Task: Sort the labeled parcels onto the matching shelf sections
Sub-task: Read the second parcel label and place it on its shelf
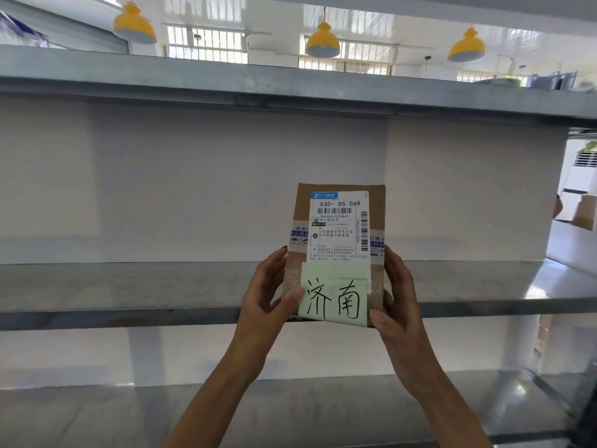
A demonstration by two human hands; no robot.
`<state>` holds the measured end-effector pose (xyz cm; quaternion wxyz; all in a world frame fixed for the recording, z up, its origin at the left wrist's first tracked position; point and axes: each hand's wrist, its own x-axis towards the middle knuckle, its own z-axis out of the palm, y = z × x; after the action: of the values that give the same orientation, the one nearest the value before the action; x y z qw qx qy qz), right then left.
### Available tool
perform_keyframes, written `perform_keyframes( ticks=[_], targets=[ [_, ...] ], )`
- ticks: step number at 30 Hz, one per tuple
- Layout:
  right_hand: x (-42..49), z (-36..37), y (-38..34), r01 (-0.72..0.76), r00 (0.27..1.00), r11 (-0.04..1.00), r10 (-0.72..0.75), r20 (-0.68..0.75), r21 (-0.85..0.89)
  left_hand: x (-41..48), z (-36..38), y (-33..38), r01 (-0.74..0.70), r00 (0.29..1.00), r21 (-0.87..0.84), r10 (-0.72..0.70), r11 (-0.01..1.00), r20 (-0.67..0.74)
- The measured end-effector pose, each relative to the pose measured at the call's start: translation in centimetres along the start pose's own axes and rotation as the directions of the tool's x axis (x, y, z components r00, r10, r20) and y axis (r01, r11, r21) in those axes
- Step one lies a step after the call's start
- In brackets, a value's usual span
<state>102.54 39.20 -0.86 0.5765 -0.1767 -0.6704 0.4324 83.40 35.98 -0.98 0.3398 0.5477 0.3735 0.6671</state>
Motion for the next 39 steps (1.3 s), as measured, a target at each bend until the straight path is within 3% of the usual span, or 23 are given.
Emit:
perform_keyframes(
  ticks=[3,6,24,31,39],
  targets=[
    [0.1,-0.1,0.2,-0.01,1.0,1.0,0.01,0.011,0.019,0.4,-0.5,-0.7,0.157,0.981,-0.02,-0.154,0.987,0.122],
    [0.4,-0.3,0.9,-0.017,0.999,0.999,0.015,0.037,0.034,0.4,-0.8,-1.0,0.176,0.969,0.031,-0.179,0.984,0.169],
    [2.6,2.5,4.0,-0.109,0.992,0.974,0.094,0.086,0.197,-0.8,-2.6,-0.2,0.153,0.988,0.172,-0.153,0.973,-0.012],
    [2.7,6.1,4.7,-0.148,0.982,0.962,0.114,0.153,0.232,-2.5,-5.0,1.2,0.134,0.979,0.266,-0.086,0.955,-0.184],
    [2.8,11.6,4.1,-0.181,0.964,0.951,0.122,0.235,0.251,-5.5,-9.8,3.9,0.126,0.967,0.344,-0.037,0.93,-0.254]
  ],
)
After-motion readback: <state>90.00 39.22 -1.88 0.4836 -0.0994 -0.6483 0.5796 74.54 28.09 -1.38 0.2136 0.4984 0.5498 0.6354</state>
